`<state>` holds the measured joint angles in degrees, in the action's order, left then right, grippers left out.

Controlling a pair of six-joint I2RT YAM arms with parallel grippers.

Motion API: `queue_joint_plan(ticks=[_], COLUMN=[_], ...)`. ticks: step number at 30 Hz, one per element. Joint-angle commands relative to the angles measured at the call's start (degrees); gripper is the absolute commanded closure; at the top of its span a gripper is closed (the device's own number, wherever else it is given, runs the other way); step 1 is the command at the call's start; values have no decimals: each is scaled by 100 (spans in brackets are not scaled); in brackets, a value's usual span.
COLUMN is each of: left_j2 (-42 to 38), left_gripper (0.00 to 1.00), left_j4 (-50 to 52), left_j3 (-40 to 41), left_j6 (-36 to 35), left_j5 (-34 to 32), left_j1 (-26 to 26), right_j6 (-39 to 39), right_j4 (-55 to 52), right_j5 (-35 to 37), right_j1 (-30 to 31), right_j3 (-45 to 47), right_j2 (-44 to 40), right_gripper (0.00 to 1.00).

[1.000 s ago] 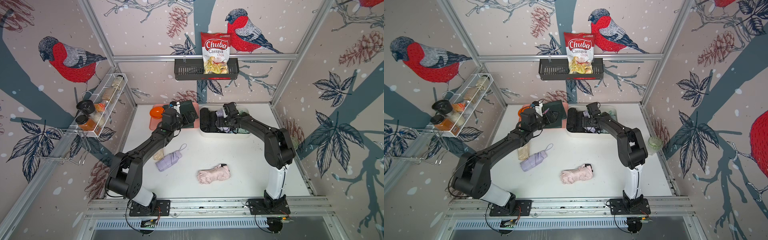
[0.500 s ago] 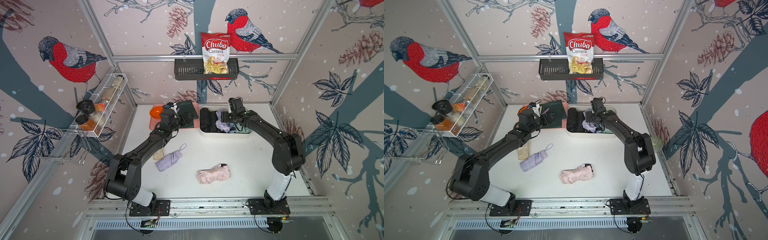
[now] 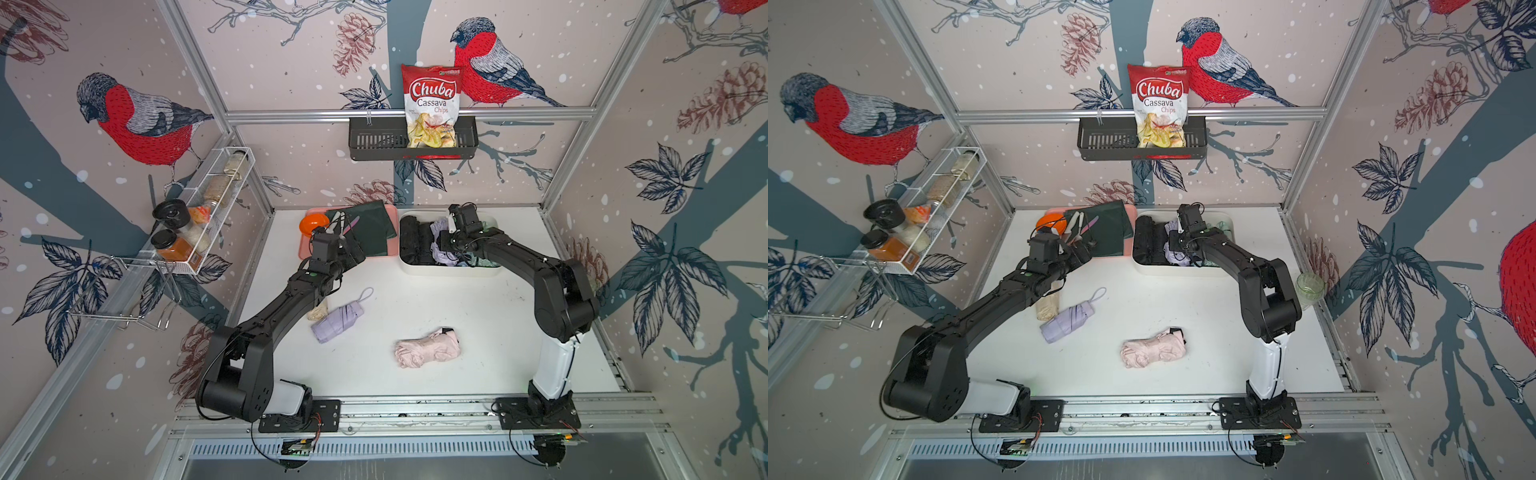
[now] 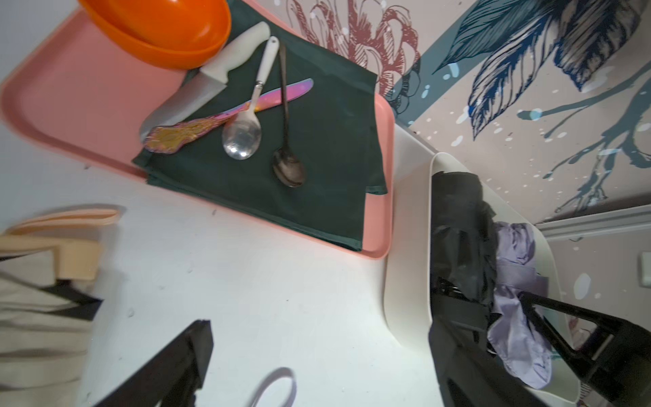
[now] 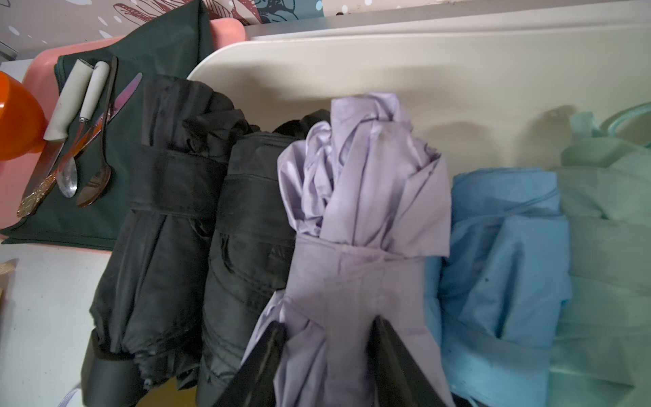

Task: Put the umbrella into the storage box
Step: Place the umbrella in the storage box.

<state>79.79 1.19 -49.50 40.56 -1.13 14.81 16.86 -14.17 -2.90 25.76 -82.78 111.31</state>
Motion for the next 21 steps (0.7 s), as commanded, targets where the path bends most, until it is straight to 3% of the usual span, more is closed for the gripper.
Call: queue_joint_plan(ticks=[1, 9, 15, 21], left_j2=[-150, -431, -597, -518], left_gripper=[1, 4, 10, 12], left_j4=[615, 1466, 1879, 2501], left_j3=[123, 459, 618, 538], left_j6=[48, 242, -78, -497], left_j5=[-422, -570, 115, 561], left_j1=[-14, -22, -22, -21], right_j6=[170, 308, 309, 289], right_j4=[125, 212, 248, 267], right_j5=[-580, -573, -534, -523], right_j1=[25, -9, -59, -56], right_j3=[132, 318, 477, 439], right_j2=[88, 242, 219, 87], right_gripper=[59, 64, 64, 56])
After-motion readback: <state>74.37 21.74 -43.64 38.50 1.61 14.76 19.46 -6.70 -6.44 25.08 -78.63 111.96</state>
